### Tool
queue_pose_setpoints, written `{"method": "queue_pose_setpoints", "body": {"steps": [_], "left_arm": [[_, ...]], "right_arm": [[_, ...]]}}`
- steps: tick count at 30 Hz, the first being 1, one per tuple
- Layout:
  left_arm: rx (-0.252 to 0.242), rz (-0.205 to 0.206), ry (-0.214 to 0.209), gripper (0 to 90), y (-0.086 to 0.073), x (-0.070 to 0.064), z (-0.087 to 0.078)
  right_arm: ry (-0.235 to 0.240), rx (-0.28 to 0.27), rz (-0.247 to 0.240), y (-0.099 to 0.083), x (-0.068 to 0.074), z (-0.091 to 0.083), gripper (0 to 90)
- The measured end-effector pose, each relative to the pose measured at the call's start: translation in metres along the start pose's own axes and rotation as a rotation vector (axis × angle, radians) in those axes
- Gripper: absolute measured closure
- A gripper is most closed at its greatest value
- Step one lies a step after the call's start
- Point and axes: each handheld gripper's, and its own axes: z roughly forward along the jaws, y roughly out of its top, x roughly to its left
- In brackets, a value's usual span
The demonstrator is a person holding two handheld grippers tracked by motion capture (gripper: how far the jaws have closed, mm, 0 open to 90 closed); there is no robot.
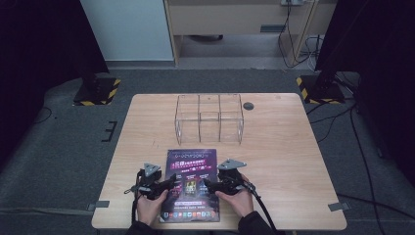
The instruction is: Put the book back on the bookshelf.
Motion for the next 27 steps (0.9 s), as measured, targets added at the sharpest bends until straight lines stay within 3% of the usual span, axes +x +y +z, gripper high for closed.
{"method": "queue_pose_setpoints", "body": {"steps": [21,27], "left_arm": [[-0.022,-0.011,-0.034,34.7,0.001,-0.007,0.006],[-0.028,-0.034,-0.039,33.4,0.001,-0.007,0.006]], "right_arm": [[0.001,0.003,0.026,-0.008,0.005,0.01,25.7],[0.006,-0.005,0.027,-0.009,0.004,0.01,25.7]]}}
